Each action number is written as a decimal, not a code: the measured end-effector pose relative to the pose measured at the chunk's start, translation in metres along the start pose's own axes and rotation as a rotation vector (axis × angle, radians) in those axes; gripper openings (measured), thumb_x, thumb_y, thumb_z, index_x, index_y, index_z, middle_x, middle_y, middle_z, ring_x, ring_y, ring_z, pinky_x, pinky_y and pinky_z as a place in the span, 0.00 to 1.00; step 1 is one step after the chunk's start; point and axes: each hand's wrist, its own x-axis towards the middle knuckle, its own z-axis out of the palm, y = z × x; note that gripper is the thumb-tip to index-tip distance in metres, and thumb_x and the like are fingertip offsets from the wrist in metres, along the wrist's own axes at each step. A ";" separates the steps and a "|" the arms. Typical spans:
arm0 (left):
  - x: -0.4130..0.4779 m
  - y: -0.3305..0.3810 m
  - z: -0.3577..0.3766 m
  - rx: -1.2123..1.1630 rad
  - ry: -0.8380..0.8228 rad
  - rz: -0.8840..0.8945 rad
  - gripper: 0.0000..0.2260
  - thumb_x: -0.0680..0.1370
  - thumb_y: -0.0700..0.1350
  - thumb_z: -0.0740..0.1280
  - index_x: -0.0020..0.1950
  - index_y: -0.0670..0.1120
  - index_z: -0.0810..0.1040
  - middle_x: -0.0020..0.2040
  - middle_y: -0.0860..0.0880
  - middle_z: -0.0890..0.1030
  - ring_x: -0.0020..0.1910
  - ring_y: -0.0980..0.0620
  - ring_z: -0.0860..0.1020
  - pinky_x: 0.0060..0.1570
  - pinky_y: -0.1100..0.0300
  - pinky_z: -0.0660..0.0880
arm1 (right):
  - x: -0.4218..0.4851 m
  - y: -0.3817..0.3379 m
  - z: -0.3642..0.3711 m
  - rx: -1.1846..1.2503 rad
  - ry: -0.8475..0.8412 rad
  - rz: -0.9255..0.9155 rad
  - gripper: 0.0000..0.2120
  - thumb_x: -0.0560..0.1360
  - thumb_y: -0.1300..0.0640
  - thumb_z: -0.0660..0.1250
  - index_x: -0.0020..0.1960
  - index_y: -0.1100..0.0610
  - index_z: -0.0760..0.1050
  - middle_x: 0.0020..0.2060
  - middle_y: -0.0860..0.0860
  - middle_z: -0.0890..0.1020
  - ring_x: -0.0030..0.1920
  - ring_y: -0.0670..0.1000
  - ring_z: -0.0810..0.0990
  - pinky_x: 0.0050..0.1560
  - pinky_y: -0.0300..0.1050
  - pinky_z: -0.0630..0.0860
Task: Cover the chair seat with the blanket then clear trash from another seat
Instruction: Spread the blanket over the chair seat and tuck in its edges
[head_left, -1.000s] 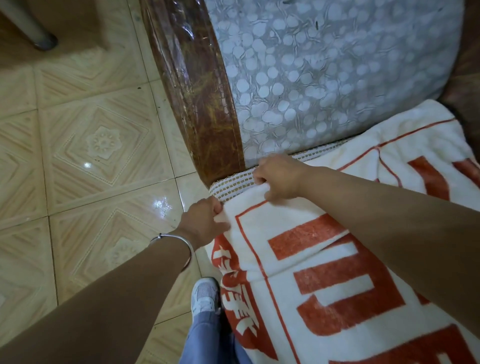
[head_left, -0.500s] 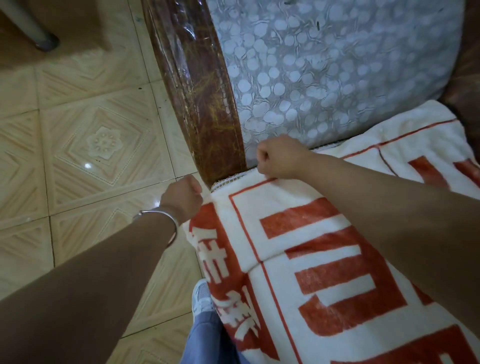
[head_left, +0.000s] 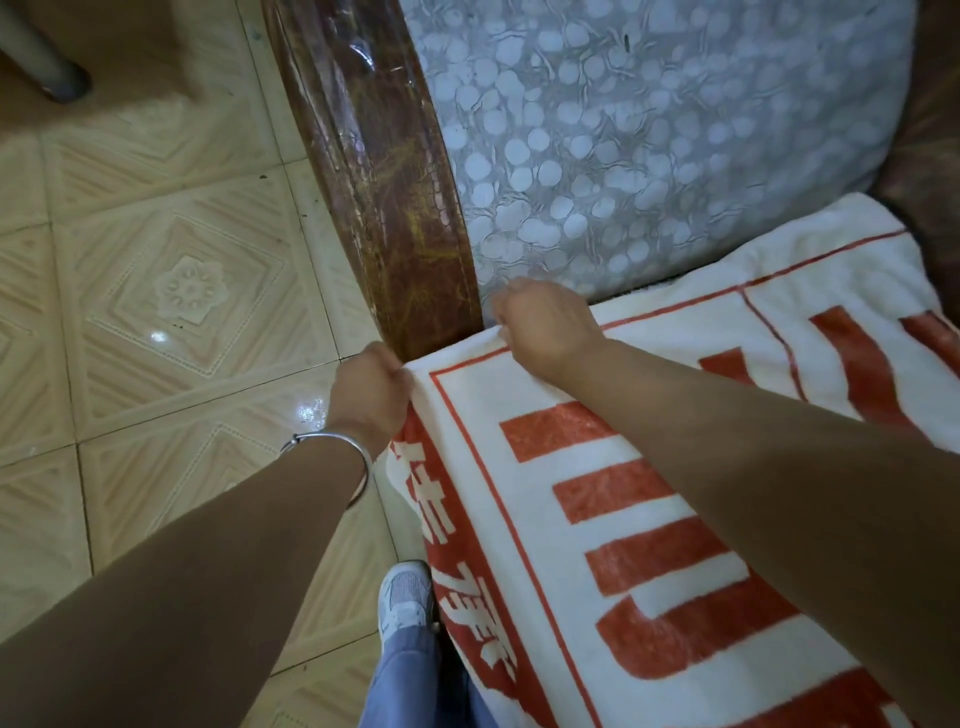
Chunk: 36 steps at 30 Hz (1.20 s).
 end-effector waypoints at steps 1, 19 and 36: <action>0.002 -0.001 0.000 -0.001 0.038 -0.043 0.06 0.75 0.37 0.59 0.49 0.37 0.74 0.48 0.36 0.80 0.50 0.37 0.78 0.45 0.54 0.74 | -0.002 -0.003 0.002 0.035 -0.001 0.008 0.13 0.76 0.67 0.58 0.59 0.61 0.73 0.57 0.58 0.75 0.57 0.59 0.75 0.48 0.47 0.69; -0.015 0.031 0.008 0.273 -0.277 0.304 0.06 0.74 0.42 0.65 0.46 0.45 0.67 0.43 0.44 0.76 0.40 0.44 0.74 0.38 0.57 0.69 | -0.016 0.104 -0.012 -0.200 -0.186 0.318 0.16 0.76 0.65 0.57 0.61 0.58 0.75 0.61 0.58 0.76 0.62 0.60 0.75 0.56 0.51 0.74; 0.006 0.050 0.001 0.178 -0.288 0.267 0.08 0.78 0.43 0.62 0.51 0.43 0.80 0.45 0.48 0.79 0.46 0.51 0.75 0.45 0.62 0.67 | -0.020 0.110 -0.003 0.077 0.005 0.413 0.15 0.76 0.69 0.57 0.62 0.67 0.69 0.60 0.64 0.75 0.59 0.63 0.76 0.55 0.51 0.73</action>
